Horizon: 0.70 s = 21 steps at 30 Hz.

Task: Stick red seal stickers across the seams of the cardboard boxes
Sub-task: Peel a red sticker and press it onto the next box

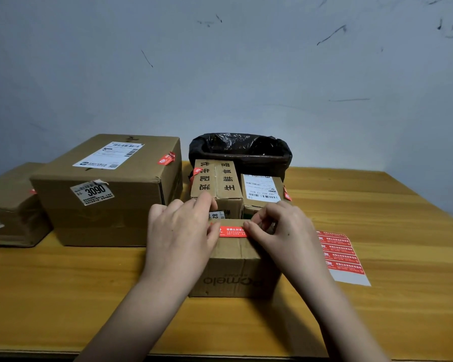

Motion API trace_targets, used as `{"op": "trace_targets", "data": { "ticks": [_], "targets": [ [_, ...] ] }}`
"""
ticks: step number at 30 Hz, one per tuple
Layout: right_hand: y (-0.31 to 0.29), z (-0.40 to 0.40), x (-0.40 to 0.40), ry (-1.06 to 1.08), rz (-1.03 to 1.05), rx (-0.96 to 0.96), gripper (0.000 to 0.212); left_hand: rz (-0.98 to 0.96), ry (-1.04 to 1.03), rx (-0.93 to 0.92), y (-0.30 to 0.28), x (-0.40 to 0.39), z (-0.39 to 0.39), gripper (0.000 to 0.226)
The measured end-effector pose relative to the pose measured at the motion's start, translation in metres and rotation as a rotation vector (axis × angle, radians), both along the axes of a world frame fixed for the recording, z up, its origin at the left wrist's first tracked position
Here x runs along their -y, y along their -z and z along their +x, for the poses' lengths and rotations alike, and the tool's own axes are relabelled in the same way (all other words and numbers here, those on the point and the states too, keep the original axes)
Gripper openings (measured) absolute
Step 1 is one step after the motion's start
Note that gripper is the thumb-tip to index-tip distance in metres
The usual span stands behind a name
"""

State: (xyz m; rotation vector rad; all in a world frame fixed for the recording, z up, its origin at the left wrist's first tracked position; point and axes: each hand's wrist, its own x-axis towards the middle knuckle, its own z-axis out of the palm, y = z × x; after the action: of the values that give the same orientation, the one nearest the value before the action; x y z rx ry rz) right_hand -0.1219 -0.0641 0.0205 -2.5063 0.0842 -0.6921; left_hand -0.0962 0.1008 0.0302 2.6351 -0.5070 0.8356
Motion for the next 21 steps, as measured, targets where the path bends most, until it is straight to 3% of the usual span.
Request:
{"op": "trace_targets", "data": {
  "ticks": [7,12,16,21],
  "targets": [
    [0.009,0.0,-0.001,0.047,0.009,0.029,0.017,0.011,-0.006,-0.007,0.002,-0.002,0.002,0.017],
    [0.015,-0.001,-0.005,0.075,0.05,0.044,0.015,-0.092,0.044,-0.111,0.006,-0.008,0.006,0.013],
    [0.021,-0.001,-0.004,0.062,0.103,0.043,0.028,-0.193,0.08,-0.167,0.012,-0.011,0.007,0.006],
    [0.029,0.004,-0.002,-0.085,0.516,0.054,0.015,-0.267,0.127,-0.184,0.02,-0.014,0.007,0.007]
  ]
}}
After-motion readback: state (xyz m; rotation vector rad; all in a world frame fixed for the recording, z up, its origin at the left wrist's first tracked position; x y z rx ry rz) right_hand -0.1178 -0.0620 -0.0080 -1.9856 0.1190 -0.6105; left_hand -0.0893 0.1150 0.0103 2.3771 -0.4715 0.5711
